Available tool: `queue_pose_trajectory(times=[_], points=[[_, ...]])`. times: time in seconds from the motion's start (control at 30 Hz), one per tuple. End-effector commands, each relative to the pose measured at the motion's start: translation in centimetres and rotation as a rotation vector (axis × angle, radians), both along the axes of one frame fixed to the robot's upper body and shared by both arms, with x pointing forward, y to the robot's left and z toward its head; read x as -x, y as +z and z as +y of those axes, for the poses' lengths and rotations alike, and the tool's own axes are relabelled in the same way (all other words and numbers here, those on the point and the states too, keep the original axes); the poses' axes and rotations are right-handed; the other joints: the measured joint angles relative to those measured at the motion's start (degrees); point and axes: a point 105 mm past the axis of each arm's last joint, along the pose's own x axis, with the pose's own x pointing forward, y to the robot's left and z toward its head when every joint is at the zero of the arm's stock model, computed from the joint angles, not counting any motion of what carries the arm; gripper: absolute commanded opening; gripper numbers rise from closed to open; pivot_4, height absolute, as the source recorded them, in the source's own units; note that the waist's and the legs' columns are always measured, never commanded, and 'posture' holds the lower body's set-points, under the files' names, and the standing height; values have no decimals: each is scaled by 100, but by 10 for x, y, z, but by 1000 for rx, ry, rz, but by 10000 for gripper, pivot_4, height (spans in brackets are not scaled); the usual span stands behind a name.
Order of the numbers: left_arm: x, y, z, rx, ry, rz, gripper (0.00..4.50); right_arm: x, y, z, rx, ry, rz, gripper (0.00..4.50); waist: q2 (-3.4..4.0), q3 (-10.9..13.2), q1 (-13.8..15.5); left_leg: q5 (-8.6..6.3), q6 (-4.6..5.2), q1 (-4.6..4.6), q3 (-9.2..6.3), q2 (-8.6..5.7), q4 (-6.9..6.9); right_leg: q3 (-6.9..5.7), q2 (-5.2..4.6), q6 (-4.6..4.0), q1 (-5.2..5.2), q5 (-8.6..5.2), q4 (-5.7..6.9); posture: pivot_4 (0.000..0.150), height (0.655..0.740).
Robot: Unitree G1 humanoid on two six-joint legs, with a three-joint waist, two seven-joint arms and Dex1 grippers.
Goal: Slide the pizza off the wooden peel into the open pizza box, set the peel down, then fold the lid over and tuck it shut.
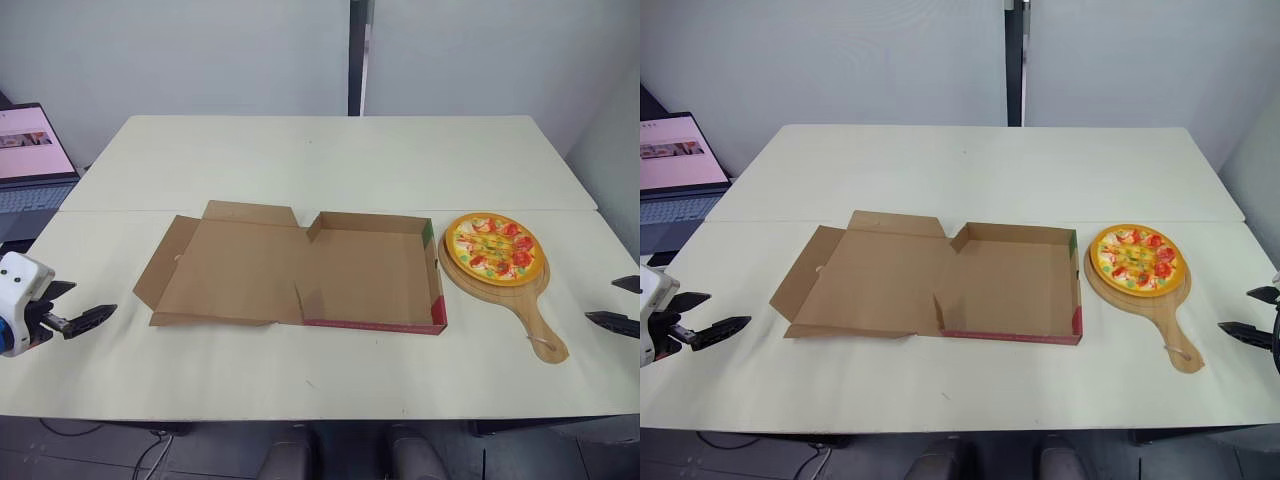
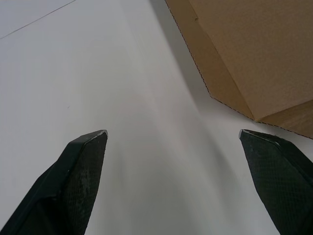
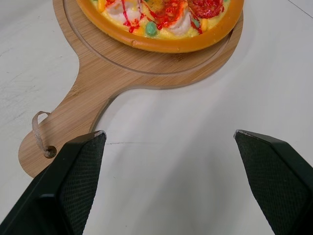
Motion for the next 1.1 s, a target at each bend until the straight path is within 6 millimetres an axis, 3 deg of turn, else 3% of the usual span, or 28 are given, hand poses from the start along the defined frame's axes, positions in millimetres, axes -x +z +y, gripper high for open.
queue_pose_trajectory(times=[0.03, 0.27, 0.4, 0.93, 1.1], points=[[-5, 16, -5, -22, -47, -46, 44843, -2, 7, 1, 27, 15, -29, 45000, 0, 0, 0, 0, 0, 0, 0, 0, 0, 0, 0, 0, 0, 0, 0, 1500, 7318], [-14, 17, -22, -17, -158, -72, 44843, -14, 8, 7, 32, -32, -98, 45000, 0, 0, 0, 0, 0, 0, 1, -1, 2, 1, 0, 0, 0, 0, 5, 1500, 7318], [-13, 11, -19, -2, -147, -36, 44843, -10, 6, 10, 3, -22, -67, 45000, 0, 0, 0, 0, 0, 0, 1, -1, 2, 1, 1, 0, -2, 0, 10, 1500, 7318], [-13, 23, -34, 186, -200, -67, 44843, 0, 2, 14, 1, 0, -65, 45000, 0, 0, -2, 0, 0, 1, 0, -2, 10, -1, 4, 2, 0, 1, 14, 1500, 7318], [-22, 37, -57, 199, -275, -111, 44843, 3, 4, 14, -9, -13, -81, 45000, 0, 0, -1, 0, 0, 1, 0, -2, 12, 0, 4, 2, 2, 1, 17, 1500, 7318]])
